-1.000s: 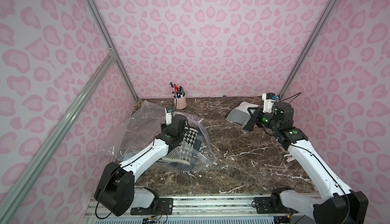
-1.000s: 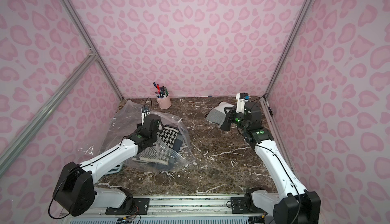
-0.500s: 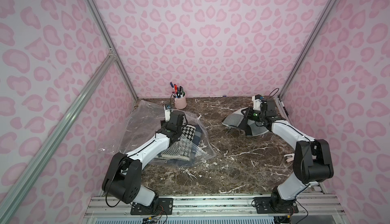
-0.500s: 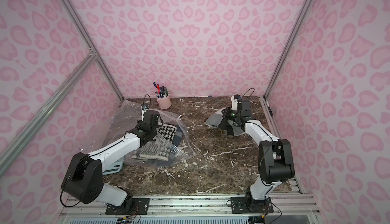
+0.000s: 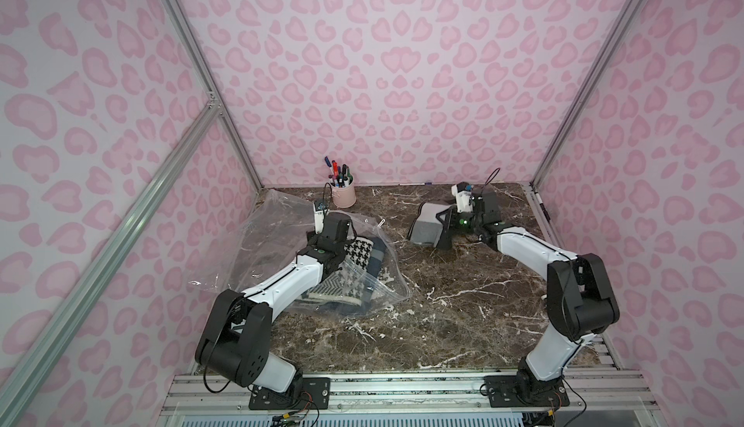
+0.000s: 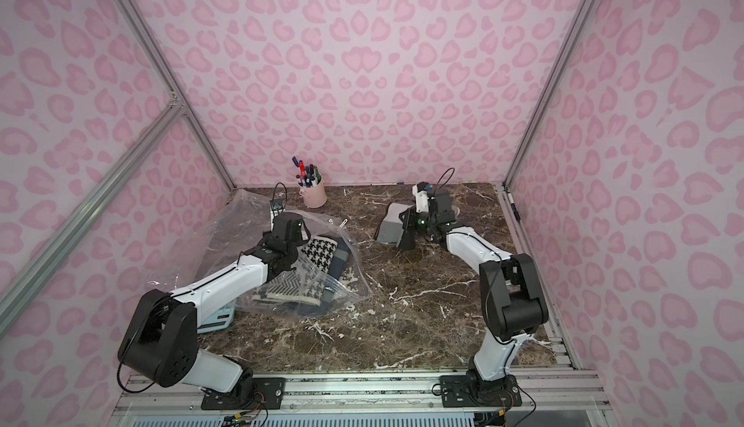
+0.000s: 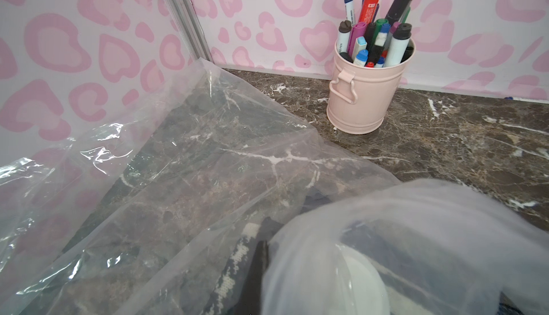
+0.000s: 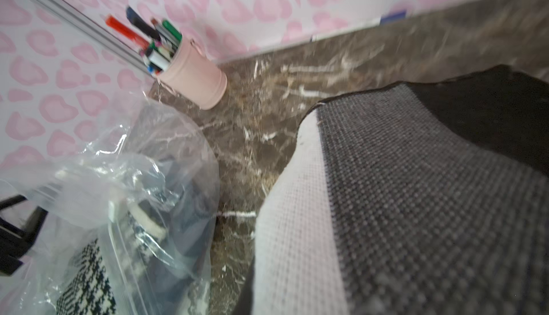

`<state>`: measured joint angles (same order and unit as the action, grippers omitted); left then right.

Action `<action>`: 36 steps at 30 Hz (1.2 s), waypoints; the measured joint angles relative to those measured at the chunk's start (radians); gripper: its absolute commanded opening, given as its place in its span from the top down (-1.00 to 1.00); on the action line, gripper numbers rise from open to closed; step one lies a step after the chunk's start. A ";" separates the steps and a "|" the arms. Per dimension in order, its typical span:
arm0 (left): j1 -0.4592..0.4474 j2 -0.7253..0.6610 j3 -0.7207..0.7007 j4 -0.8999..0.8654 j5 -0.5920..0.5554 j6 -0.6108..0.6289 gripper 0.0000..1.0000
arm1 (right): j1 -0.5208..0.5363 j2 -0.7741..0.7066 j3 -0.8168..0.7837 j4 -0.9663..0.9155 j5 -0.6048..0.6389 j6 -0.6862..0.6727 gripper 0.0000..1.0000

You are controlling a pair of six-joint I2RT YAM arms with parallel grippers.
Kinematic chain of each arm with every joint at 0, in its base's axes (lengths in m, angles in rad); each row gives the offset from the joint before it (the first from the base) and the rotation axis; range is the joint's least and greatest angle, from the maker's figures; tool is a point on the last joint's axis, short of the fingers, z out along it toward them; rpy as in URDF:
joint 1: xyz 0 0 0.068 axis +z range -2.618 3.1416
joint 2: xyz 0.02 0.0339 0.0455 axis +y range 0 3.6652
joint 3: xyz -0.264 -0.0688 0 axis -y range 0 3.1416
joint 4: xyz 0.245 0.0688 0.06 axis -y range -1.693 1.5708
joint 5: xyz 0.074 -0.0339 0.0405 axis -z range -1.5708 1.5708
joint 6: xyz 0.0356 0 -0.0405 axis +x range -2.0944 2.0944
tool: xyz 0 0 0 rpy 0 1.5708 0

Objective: Take the blanket out of the vacuum bag
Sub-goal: Place the blanket at the center of the board.

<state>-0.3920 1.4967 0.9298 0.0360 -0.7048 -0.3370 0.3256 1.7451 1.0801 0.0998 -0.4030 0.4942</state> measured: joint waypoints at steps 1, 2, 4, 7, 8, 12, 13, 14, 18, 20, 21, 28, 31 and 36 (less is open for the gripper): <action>0.000 0.000 0.001 0.000 0.008 0.000 0.92 | 0.027 0.001 -0.078 0.023 0.008 0.028 1.00; 0.000 -0.002 0.002 0.000 0.013 0.000 0.92 | 0.046 0.002 -0.139 0.036 0.018 0.056 1.00; 0.000 -0.010 0.003 0.000 0.025 0.000 0.92 | 0.084 0.004 -0.266 0.082 0.030 0.130 1.00; 0.000 -0.014 0.003 0.000 0.039 0.000 0.92 | 0.091 -0.022 -0.402 0.211 0.053 0.233 1.00; 0.000 -0.014 0.003 0.000 0.043 0.000 0.92 | 0.089 -0.032 -0.433 0.249 0.062 0.272 1.00; 0.000 -0.019 0.003 -0.001 0.063 0.000 0.92 | 0.087 -0.079 -0.484 0.267 0.111 0.334 1.00; 0.000 -0.024 0.003 -0.001 0.066 0.000 0.92 | 0.089 -0.098 -0.497 0.256 0.128 0.347 1.00; 0.000 -0.031 0.003 -0.001 0.070 0.000 0.92 | 0.095 -0.120 -0.510 0.242 0.146 0.352 1.00; 0.000 -0.050 -0.003 -0.001 0.080 0.000 0.92 | 0.114 -0.223 -0.564 0.172 0.218 0.391 1.00; 0.000 -0.056 -0.003 -0.003 0.076 0.000 0.93 | 0.127 -0.288 -0.590 0.117 0.254 0.401 1.00; 0.000 -0.058 0.001 -0.009 0.067 0.000 0.92 | 0.137 -0.327 -0.604 0.088 0.275 0.411 1.00; 0.003 -0.023 0.044 -0.033 -0.035 -0.001 0.92 | 0.185 -0.550 -0.709 -0.068 0.381 0.487 0.71; 0.005 -0.012 0.048 -0.032 -0.032 -0.001 0.92 | 0.185 -0.616 -0.736 -0.124 0.423 0.522 -0.68; 0.006 -0.016 0.050 -0.014 0.017 0.000 0.92 | 0.199 -0.710 -0.719 -0.238 0.478 0.526 -0.98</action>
<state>-0.3859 1.4811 0.9802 0.0216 -0.6876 -0.3367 0.5247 1.0351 0.3607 -0.1387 0.0746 1.0206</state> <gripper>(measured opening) 0.048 0.892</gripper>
